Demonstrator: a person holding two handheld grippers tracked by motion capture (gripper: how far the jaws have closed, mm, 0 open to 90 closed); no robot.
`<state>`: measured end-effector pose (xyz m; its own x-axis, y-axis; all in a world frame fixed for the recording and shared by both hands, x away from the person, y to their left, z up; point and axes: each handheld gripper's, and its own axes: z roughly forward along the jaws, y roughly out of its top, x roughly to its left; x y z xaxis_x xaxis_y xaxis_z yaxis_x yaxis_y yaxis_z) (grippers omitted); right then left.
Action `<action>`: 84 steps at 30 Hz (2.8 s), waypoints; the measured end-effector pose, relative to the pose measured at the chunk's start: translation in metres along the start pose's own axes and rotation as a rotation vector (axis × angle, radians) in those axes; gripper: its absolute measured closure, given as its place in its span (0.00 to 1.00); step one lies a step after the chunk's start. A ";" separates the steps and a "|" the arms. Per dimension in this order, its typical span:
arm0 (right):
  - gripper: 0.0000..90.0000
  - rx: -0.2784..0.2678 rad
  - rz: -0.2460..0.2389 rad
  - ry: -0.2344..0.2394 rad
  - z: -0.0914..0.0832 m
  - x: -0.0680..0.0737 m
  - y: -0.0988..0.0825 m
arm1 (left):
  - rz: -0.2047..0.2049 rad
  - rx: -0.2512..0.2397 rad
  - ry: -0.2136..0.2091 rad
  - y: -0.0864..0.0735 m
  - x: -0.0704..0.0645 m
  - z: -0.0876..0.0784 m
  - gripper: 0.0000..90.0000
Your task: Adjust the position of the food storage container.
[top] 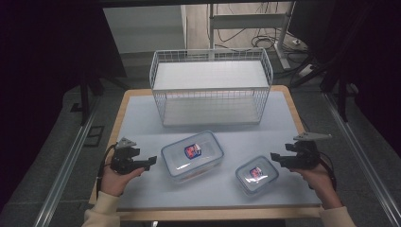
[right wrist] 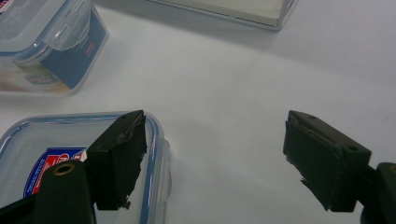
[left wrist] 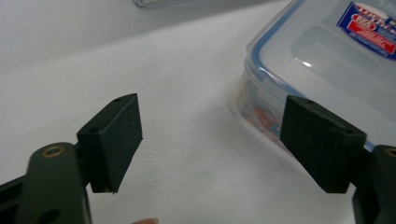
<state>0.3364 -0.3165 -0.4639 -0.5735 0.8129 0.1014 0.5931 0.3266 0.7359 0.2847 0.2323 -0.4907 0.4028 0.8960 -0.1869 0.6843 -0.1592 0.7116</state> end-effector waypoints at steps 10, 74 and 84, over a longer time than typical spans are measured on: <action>0.24 0.002 0.010 -0.016 0.000 -0.003 -0.001 | 0.069 -0.032 -0.067 0.000 -0.023 -0.027 0.76; 0.25 0.006 0.026 -0.056 0.002 -0.006 -0.001 | 0.101 0.172 -0.212 -0.005 -0.048 0.042 1.00; 0.26 0.012 0.026 -0.063 0.004 -0.005 -0.002 | 0.058 0.156 -0.192 -0.012 -0.034 0.034 1.00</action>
<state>0.3407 -0.3193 -0.4688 -0.5210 0.8500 0.0779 0.6145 0.3101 0.7255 0.2831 0.1900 -0.5158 0.5422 0.7906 -0.2844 0.7361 -0.2838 0.6145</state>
